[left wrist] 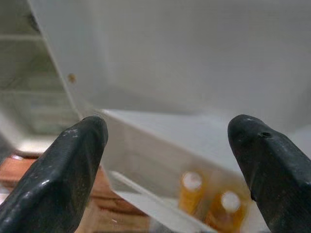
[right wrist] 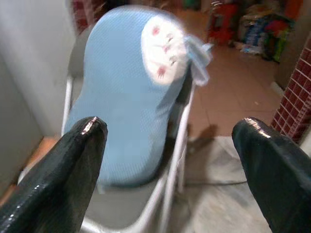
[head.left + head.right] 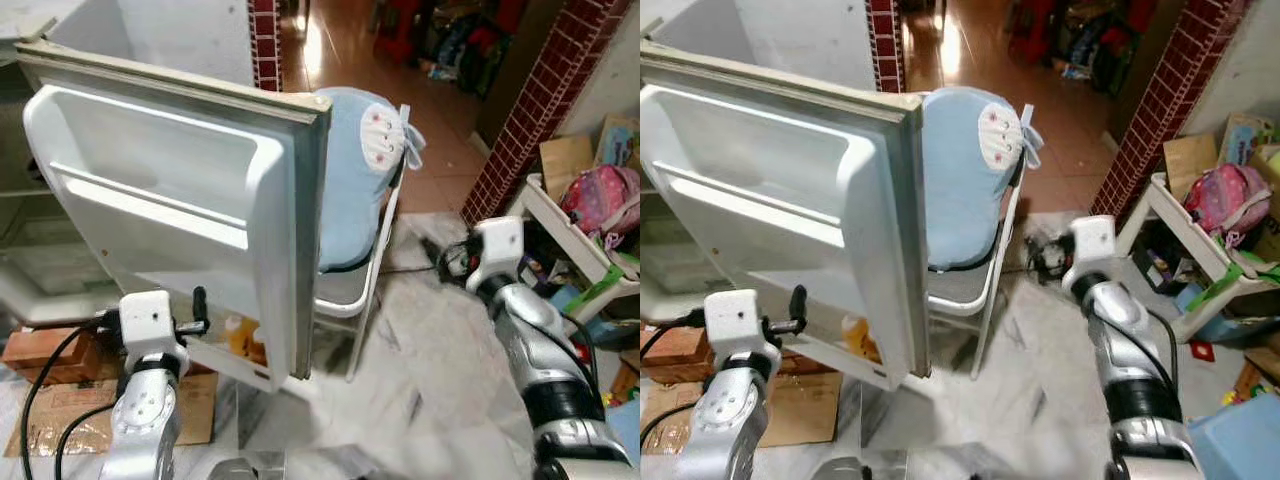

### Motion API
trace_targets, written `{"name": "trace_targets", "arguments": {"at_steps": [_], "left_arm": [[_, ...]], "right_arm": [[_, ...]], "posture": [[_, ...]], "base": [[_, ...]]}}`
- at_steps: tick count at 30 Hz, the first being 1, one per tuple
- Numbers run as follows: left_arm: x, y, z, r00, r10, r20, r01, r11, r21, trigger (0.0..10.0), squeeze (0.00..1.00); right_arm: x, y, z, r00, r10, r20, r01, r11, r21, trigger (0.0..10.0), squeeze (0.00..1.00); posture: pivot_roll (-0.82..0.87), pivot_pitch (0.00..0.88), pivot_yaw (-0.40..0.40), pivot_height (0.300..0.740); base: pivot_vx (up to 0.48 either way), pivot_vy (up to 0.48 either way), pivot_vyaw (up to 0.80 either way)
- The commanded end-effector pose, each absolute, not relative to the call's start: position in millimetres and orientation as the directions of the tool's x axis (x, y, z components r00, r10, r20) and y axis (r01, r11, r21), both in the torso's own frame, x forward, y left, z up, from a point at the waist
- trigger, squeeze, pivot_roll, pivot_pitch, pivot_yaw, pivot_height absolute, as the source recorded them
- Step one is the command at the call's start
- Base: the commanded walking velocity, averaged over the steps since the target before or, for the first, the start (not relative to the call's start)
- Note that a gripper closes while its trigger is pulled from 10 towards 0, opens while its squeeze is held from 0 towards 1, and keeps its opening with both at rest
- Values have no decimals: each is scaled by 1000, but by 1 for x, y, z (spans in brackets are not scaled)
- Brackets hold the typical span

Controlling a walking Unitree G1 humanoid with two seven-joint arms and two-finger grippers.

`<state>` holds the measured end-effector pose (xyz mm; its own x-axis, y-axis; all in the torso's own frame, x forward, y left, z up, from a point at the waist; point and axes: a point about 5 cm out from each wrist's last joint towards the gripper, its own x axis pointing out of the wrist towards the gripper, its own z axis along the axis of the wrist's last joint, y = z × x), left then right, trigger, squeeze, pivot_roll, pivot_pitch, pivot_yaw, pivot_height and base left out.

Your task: Restocking fridge

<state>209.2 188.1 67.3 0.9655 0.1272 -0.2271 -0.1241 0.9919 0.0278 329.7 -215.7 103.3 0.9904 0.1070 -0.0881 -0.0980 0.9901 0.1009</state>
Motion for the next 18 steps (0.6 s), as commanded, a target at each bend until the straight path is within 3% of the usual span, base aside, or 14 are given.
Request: {"name": "trace_targets", "arguments": {"at_steps": [1, 6, 10, 15, 18], "left_arm": [[206, 178, 74, 982, -9, -188, 13, 1000, 16, 10000, 0], [197, 175, 85, 990, -63, -130, 70, 996, 47, 10000, 0], [183, 175, 93, 996, -19, -84, 25, 998, 65, 10000, 0], [167, 183, 97, 998, 29, -58, -23, 995, 101, 10000, 0], [162, 182, 92, 996, 48, -69, -39, 991, 128, 10000, 0]], "right_arm": [[334, -208, 109, 994, 97, -54, -88, 984, 154, 10000, 0], [322, -179, 122, 980, 192, 52, -196, 976, 97, 10000, 0], [286, -169, 112, 974, 227, 18, -227, 973, 48, 10000, 0], [257, -178, 92, 977, 198, -77, -200, 980, -9, 10000, 0], [258, -183, 84, 978, 163, -128, -166, 986, -15, 10000, 0]], "posture": [[73, 29, -25, 740], [90, 15, -34, 740], [84, 0, -40, 740], [78, 0, -46, 740], [78, 0, -49, 740]], "base": [[0, 0, 0], [0, 0, 0], [0, 0, 0], [0, 0, 0], [0, 0, 0]]}}
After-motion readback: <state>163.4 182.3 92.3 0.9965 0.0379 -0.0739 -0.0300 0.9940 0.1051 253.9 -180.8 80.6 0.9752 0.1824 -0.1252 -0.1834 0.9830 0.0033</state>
